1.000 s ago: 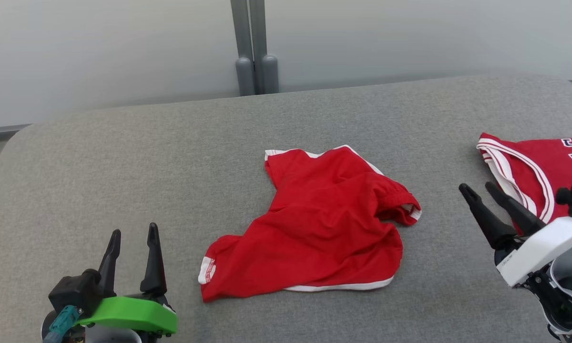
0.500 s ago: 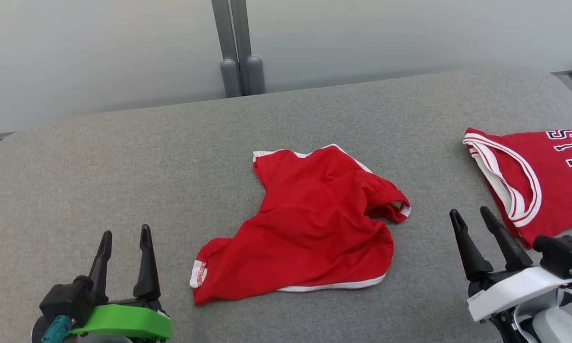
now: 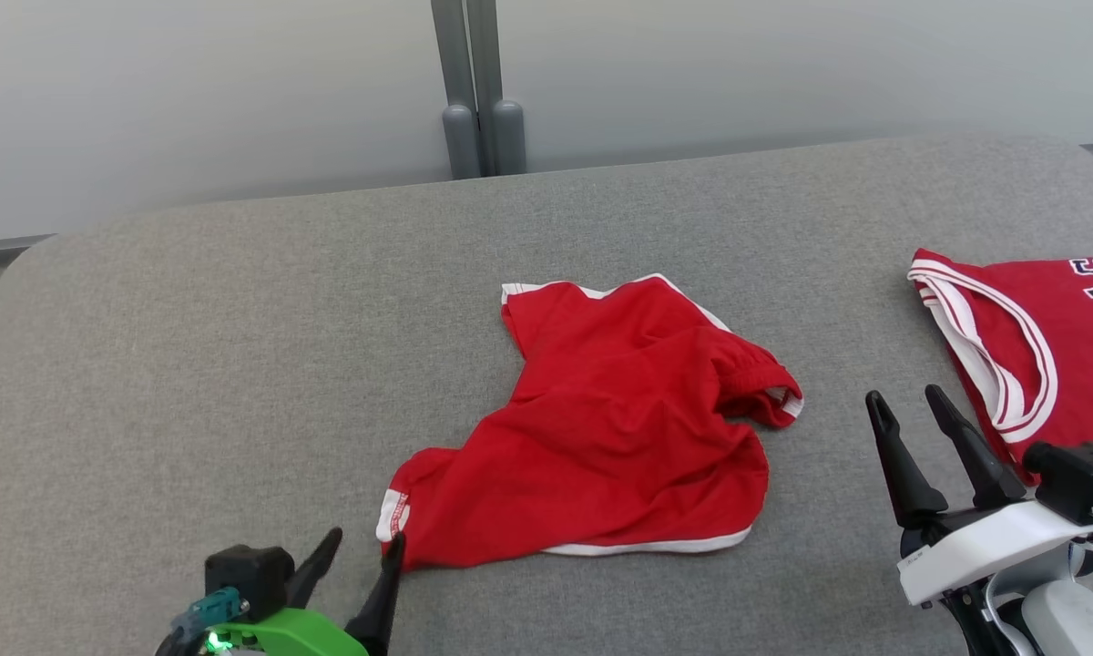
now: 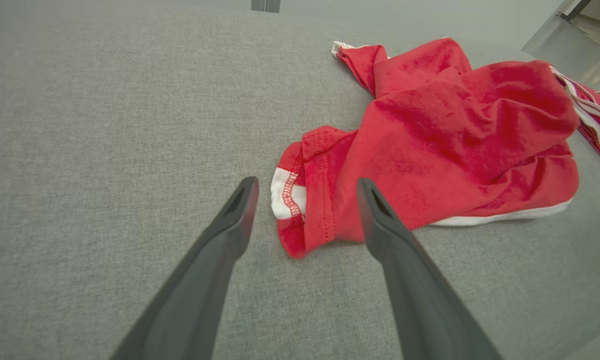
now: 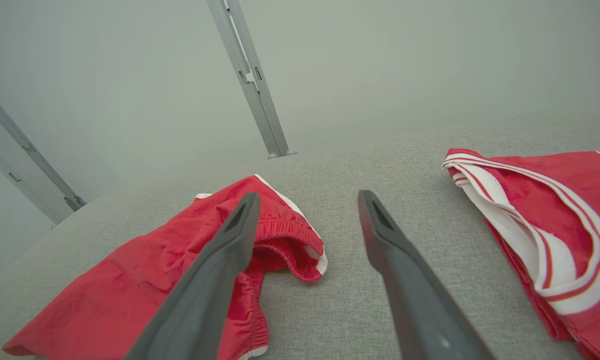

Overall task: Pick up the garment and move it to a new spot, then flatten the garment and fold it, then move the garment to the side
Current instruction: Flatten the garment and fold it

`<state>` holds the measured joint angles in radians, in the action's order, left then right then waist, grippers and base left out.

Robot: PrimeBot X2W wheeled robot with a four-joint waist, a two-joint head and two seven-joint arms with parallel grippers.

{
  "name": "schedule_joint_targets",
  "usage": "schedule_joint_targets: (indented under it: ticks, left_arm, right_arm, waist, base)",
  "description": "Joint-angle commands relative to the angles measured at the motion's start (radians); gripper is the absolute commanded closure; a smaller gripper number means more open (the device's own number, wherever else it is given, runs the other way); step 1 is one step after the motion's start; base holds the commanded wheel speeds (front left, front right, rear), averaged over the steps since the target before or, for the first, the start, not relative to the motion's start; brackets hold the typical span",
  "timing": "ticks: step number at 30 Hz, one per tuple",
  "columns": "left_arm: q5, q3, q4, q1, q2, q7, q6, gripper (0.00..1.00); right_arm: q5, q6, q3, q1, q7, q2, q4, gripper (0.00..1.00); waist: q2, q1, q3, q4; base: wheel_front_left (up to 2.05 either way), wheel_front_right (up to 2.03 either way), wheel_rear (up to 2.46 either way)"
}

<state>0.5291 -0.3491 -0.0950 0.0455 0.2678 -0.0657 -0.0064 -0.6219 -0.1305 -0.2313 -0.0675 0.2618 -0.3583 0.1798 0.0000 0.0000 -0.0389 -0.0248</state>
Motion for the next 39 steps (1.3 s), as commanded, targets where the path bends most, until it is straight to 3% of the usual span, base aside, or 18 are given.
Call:
schedule_joint_targets:
  ticks: [1,7,14,15,16,17,18,29,38,39]
  left_arm:
    - [0.022,-0.012,0.003,0.022,0.012,-0.033,-0.018,0.0]
    - [0.064,-0.037,-0.035,0.014,0.015,-0.113,-0.046,0.0]
    - [0.055,-0.058,-0.096,-0.043,-0.004,-0.09,-0.063,0.0]
    - [0.06,-0.06,-0.101,-0.049,-0.007,-0.089,-0.065,0.19]
    - [0.062,-0.059,-0.106,-0.053,-0.008,-0.087,-0.066,0.54]
    - [0.061,-0.059,-0.11,-0.06,-0.007,-0.082,-0.066,0.69]
    - [0.059,-0.058,-0.111,-0.064,-0.007,-0.079,-0.066,1.0]
    - [0.058,-0.012,-0.065,-0.143,0.003,-0.036,-0.049,1.0]
    - [0.057,0.019,-0.213,-0.309,-0.004,-0.003,-0.055,1.0]
    - [0.058,0.019,-0.24,-0.323,-0.005,-0.002,-0.055,0.82]
  right_arm:
    - [0.002,-0.001,-0.002,-0.009,0.004,-0.001,0.004,0.0]
    - [0.002,-0.001,-0.015,-0.018,0.004,0.002,0.016,0.0]
    - [-0.003,-0.001,-0.029,-0.037,0.004,0.0,0.022,0.0]
    - [-0.003,-0.001,-0.028,-0.038,0.004,-0.001,0.023,0.0]
    - [-0.003,-0.001,-0.027,-0.039,0.004,-0.001,0.024,0.0]
    - [-0.002,-0.001,-0.026,-0.041,0.004,-0.001,0.024,0.0]
    - [-0.001,-0.001,-0.023,-0.043,0.004,0.0,0.024,0.0]
    - [-0.001,-0.001,-0.014,-0.056,0.003,0.011,0.015,0.0]
    - [-0.003,-0.001,-0.044,-0.09,0.003,0.007,0.024,0.0]
    - [-0.004,-0.001,-0.047,-0.094,0.003,0.006,0.025,0.0]
  waist:
    - [0.0,0.0,-0.003,0.001]
    - [0.0,0.0,-0.014,-0.008]
    - [0.0,0.0,-0.033,-0.026]
    - [0.0,0.0,-0.037,-0.029]
    - [0.0,0.0,-0.04,-0.031]
    - [0.0,0.0,-0.044,-0.034]
    - [0.0,0.0,-0.047,-0.036]
    - [0.0,0.0,-0.078,-0.055]
    - [0.0,0.0,-0.124,-0.094]
    - [0.0,0.0,-0.128,-0.098]
  base:
    - [0.0,0.0,0.0]
    - [0.0,0.0,0.0]
    - [0.0,0.0,0.0]
    - [0.0,0.0,0.0]
    - [0.0,0.0,0.0]
    - [0.0,0.0,0.0]
    - [0.0,0.0,0.0]
    - [0.0,0.0,0.0]
    - [0.0,0.0,0.0]
    - [0.0,0.0,0.0]
